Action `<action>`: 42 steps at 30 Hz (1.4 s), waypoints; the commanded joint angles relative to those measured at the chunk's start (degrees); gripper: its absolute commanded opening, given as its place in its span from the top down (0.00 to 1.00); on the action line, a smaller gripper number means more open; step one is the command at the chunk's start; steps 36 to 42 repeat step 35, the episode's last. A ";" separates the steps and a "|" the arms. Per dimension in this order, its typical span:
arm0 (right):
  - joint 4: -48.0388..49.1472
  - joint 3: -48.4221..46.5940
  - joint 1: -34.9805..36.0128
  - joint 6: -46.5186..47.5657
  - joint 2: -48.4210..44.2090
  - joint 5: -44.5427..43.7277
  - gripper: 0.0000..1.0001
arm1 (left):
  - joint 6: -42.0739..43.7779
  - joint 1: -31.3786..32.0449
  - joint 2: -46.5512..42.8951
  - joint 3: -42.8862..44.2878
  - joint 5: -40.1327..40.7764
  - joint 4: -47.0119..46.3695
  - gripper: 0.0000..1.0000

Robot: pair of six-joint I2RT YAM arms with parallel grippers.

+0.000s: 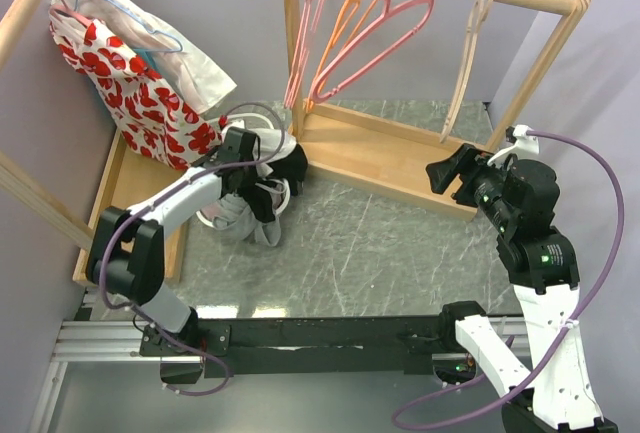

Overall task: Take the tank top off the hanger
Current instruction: Reset both arms

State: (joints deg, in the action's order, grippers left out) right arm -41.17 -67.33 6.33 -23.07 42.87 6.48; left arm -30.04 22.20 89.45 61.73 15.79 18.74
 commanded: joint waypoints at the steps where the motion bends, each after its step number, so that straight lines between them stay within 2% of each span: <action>1: 1.44 -0.43 -0.18 0.57 -0.60 -0.86 0.09 | -2.74 -1.28 3.27 5.76 10.38 3.84 0.99; 4: 1.27 -0.26 -0.18 0.48 -0.95 -1.12 0.09 | -3.44 -2.94 4.50 7.70 13.03 4.72 0.99; 8: 1.53 0.71 -0.17 0.66 -1.56 -1.47 0.09 | -3.53 -5.32 7.58 9.63 9.70 6.92 0.96; 9: 1.09 0.88 -0.09 0.74 -1.56 -1.82 0.09 | -3.01 -5.32 7.06 8.76 8.48 6.05 0.89; 10: 0.92 1.41 -0.09 0.66 -1.56 -2.61 0.09 | -2.31 -5.32 6.27 7.62 6.90 4.74 0.59; 11: 0.91 1.93 -0.17 0.57 -1.91 -3.05 0.09 | -1.87 -5.23 3.65 5.09 3.23 3.25 0.39; 15: 2.66 5.18 -0.09 0.40 -4.37 -4.11 0.09 | -0.46 -4.53 -5.32 -1.87 -3.98 -6.15 0.01; 19: 3.99 9.31 -0.09 0.39 -6.22 -5.42 0.09 | 1.21 -2.34 -10.69 -2.67 -5.77 -6.09 0.01; 26: 4.87 16.26 -0.09 -1.19 -10.00 -8.76 0.09 | 3.32 8.37 -19.47 -2.23 -3.66 -6.61 0.01; 29: 5.92 19.16 -0.09 -1.80 -11.32 -9.03 0.08 | 3.06 10.84 -22.37 -3.11 -5.24 -8.27 0.01; 32: 7.59 22.50 0.00 -2.33 -12.37 -9.55 0.08 | 3.41 13.56 -25.19 -4.77 -2.96 -9.94 0.01; 34: 8.65 24.61 -0.09 -3.03 -12.38 -10.08 0.06 | 3.41 14.19 -27.04 -6.18 -3.40 -11.35 0.01; 35: 8.65 24.70 -0.09 -3.29 -12.29 -10.17 0.00 | 3.06 14.80 -27.66 -6.45 -2.44 -11.79 0.01; 42: 8.65 24.70 -0.09 -3.29 -12.29 -10.17 0.00 | 3.06 14.80 -27.66 -6.45 -2.44 -11.79 0.01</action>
